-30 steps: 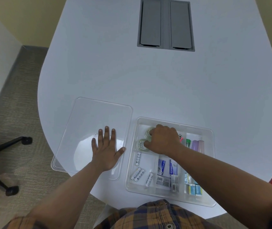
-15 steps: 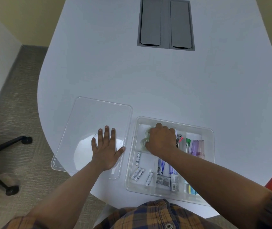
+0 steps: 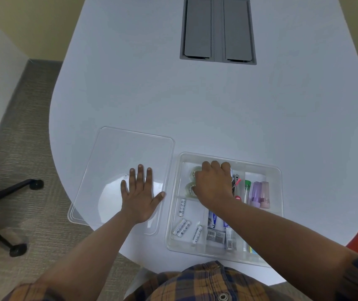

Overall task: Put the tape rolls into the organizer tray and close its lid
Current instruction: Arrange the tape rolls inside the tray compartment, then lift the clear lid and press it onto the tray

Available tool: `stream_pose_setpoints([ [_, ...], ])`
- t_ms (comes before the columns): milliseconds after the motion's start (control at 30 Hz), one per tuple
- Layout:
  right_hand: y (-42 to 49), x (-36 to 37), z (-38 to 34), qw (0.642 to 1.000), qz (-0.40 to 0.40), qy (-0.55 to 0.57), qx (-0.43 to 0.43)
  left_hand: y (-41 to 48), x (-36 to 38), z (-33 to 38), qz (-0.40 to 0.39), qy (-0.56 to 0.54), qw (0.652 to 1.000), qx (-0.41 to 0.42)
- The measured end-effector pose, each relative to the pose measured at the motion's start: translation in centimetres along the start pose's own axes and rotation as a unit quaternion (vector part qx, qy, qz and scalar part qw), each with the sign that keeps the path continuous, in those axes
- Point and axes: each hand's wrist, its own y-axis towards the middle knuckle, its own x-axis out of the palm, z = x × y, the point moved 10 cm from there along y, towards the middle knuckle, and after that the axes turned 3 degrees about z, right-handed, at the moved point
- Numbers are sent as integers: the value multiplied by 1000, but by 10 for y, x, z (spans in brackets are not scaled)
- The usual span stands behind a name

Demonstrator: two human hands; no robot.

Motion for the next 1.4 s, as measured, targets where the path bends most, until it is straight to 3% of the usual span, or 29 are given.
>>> stream_pose_setpoints([
  [600, 7, -2, 0, 1000, 0, 10, -18, -2, -5, 3, 14, 9, 1000, 0],
  [867, -7, -15, 23, 985, 33, 165, 48, -2, -5, 4, 22, 3, 1000, 4],
  [967, -25, -20, 29, 977, 59, 205, 34, 0, -6, 3, 21, -6, 1000, 2],
  [1133, -61, 1, 12, 984, 28, 171, -34, -5, -12, 6, 54, -10, 998, 0],
  [1400, -83, 30, 3, 987, 6, 160, -26, -29, -23, 34, 84, 30, 996, 26],
])
